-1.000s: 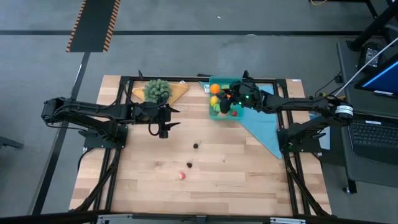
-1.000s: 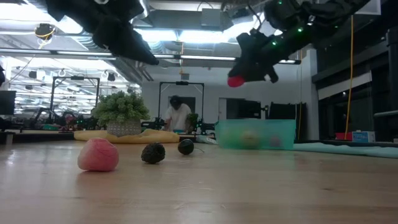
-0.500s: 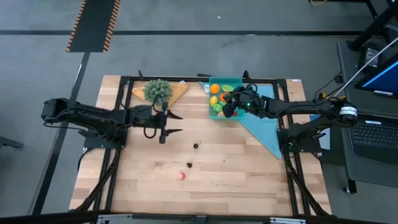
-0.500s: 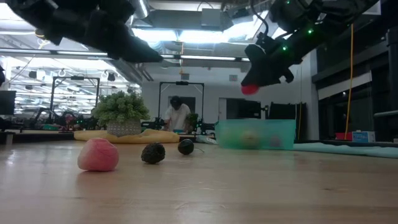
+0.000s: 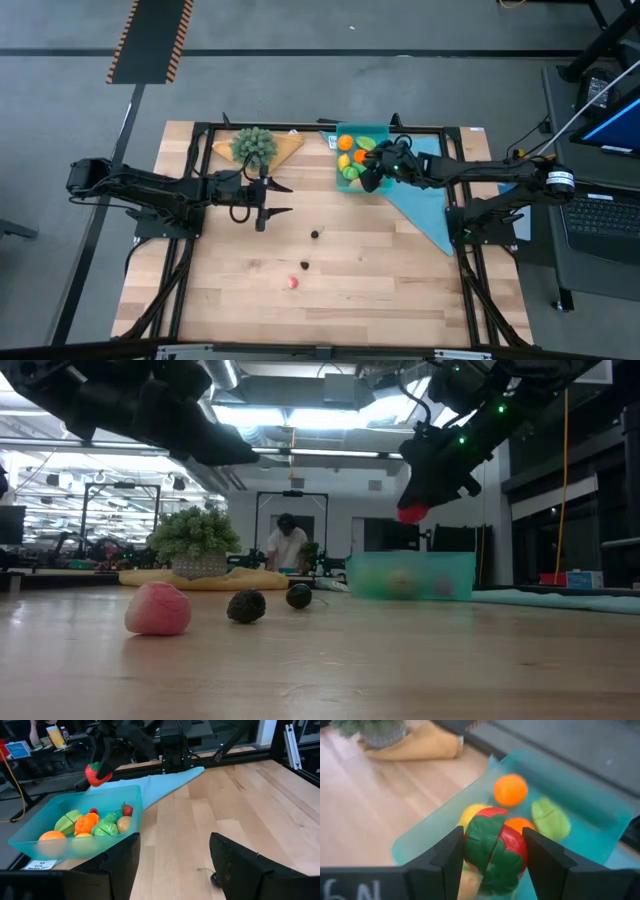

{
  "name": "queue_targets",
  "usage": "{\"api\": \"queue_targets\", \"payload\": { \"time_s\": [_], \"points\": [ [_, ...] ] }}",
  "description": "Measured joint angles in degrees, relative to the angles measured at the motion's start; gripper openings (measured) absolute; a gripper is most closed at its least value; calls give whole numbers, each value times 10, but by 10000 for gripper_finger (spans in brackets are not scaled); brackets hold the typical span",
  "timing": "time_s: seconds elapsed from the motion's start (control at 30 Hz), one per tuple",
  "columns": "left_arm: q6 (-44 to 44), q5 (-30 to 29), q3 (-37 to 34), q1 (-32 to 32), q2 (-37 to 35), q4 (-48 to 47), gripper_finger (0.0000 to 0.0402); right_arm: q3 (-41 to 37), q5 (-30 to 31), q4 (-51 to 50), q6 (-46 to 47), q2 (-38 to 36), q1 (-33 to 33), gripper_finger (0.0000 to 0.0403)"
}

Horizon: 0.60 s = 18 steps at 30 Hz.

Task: Pick and placing Produce into tupperware
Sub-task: Put the red strawberry into the blue bin

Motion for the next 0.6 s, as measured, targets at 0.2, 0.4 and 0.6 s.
{"api": "queue_targets", "payload": {
  "time_s": [0.2,0.4,0.6],
  "points": [
    [1,0,0,0,0,0,231,75,-41,-149,38,3,-12,179],
    [2,0,0,0,0,1,231,147,-107,-250,51,26,-35,179],
    [2,0,0,0,0,1,231,213,-131,-330,26,74,-60,179]
  ]
}}
